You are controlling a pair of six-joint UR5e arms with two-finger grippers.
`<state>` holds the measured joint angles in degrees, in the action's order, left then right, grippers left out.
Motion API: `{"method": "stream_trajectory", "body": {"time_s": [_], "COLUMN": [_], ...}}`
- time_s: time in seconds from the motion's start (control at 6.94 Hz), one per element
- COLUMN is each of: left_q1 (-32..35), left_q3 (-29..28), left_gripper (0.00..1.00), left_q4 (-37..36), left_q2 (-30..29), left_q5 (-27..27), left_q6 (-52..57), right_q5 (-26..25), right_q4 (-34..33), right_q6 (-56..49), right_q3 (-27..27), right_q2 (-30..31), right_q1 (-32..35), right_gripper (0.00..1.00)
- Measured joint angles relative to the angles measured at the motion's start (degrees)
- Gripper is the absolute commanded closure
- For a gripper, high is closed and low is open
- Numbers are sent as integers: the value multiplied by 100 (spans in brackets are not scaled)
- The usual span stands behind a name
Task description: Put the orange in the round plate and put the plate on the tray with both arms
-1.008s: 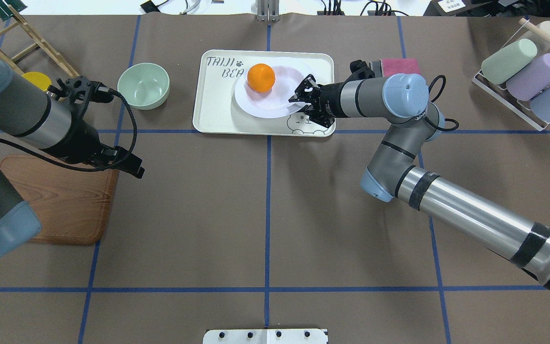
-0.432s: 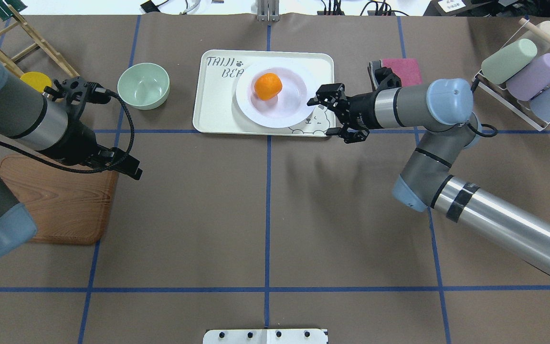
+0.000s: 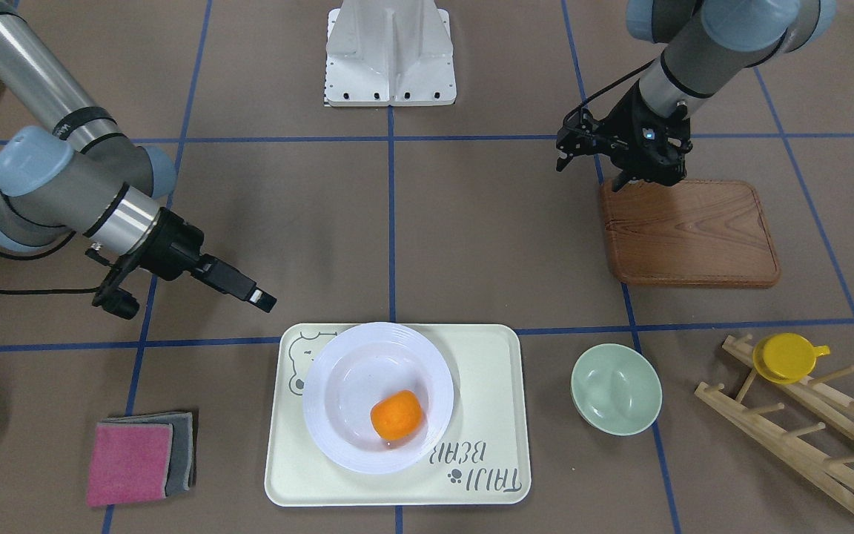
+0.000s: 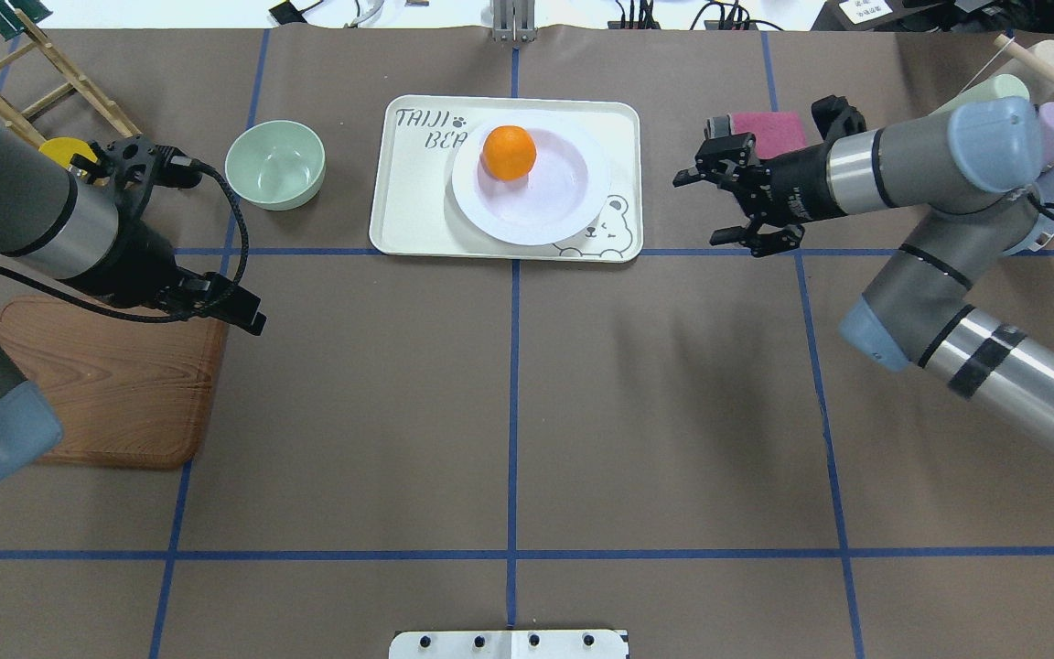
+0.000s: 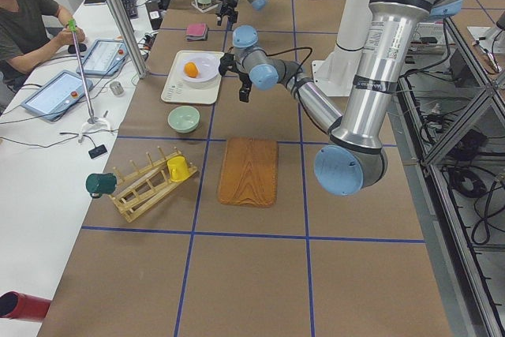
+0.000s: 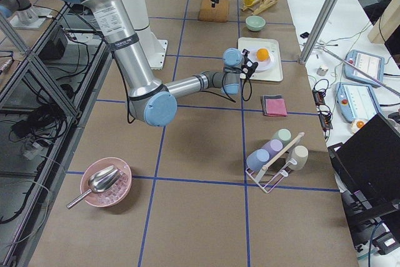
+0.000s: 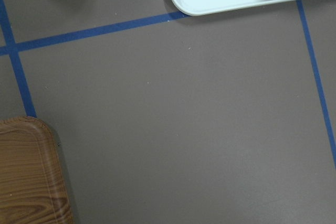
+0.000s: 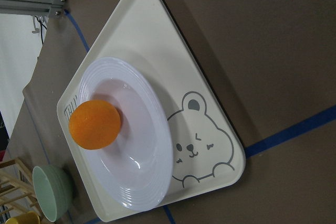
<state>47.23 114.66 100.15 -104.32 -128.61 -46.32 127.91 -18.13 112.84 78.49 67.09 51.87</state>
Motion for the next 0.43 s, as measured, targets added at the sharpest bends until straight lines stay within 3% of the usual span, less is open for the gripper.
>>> {"method": "stream_trajectory", "body": {"time_s": [0.14, 0.43], "left_q1": [31, 82], "left_q3": [5, 7], "left_gripper": [1, 1], "left_q4": [-3, -4], "left_q2": [0, 0], "left_q5": [-4, -31], "left_q6": [0, 0], "right_q5": [432, 804], "right_q4": [-40, -122], "right_q6": [-364, -1447], "right_q3": [135, 226], "right_q2": [368, 1179], "right_q1": [337, 762], "right_gripper": [0, 0]}}
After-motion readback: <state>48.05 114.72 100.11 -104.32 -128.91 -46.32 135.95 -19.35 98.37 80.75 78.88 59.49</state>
